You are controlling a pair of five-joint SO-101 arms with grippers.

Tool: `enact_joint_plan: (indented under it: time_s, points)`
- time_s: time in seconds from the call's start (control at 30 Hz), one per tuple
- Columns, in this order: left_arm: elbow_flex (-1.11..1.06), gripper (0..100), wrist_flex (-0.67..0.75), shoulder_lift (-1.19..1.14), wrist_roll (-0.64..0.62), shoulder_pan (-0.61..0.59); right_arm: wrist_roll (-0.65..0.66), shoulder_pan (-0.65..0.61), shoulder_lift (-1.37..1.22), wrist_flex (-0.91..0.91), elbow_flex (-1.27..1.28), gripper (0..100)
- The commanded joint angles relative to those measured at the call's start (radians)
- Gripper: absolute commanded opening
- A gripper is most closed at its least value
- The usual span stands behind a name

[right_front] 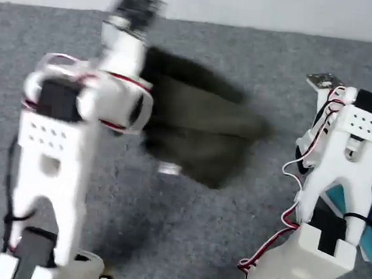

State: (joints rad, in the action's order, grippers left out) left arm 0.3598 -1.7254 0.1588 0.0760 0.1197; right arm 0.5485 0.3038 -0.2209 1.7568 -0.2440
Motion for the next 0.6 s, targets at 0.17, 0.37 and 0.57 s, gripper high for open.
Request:
enact_joint_plan:
  time_s: [0.17, 0.37, 0.57]
  points:
    - [-0.507, 2, -0.014, -0.272, 0.465, -0.496, 0.012, -0.237, 0.022, 0.041, 0.021, 23.2]
    - [-0.401, 2, -0.020, -0.448, 0.592, -0.747, 0.006, -0.610, 0.018, 0.038, 0.052, 35.6]
    - [-0.188, 3, -0.028, -0.465, 0.591, -0.965, 0.005, -0.951, 0.013, -0.015, 0.034, 39.6]
